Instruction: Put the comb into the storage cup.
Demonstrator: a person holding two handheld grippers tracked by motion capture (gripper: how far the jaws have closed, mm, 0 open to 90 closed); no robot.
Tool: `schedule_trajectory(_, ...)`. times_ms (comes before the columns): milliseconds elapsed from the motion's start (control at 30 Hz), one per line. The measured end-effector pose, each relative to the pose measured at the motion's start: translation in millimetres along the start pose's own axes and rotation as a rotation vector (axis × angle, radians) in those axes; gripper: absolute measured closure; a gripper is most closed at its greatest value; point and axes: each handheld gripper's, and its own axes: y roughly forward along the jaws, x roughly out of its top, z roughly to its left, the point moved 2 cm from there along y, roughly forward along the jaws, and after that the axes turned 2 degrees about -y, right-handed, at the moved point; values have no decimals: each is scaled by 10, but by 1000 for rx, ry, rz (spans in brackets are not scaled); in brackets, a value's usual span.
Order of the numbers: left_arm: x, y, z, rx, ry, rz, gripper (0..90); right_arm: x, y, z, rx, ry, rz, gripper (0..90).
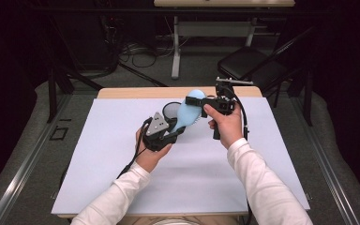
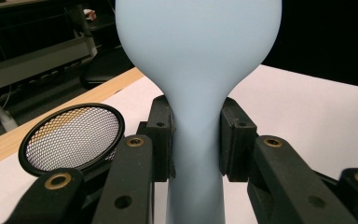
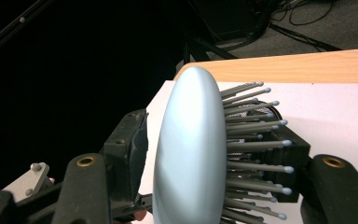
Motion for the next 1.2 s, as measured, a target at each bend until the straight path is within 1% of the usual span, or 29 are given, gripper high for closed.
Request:
schedule_trajectory(267, -3, 3, 0, -1, 0, 2, 698, -4, 9, -20, 5, 18, 4, 418)
schedule_trajectory(400, -3, 3, 3, -2, -1, 0, 698, -6, 11, -27, 6, 25, 4, 454)
schedule_trajectory(500, -3, 2, 2, -2, 0, 1, 698, -3, 6, -41, 14, 39, 8, 461)
schedule_trajectory(1200, -13, 10, -1, -7, 0, -1, 698, -3, -4, -29, 6, 46, 14, 470)
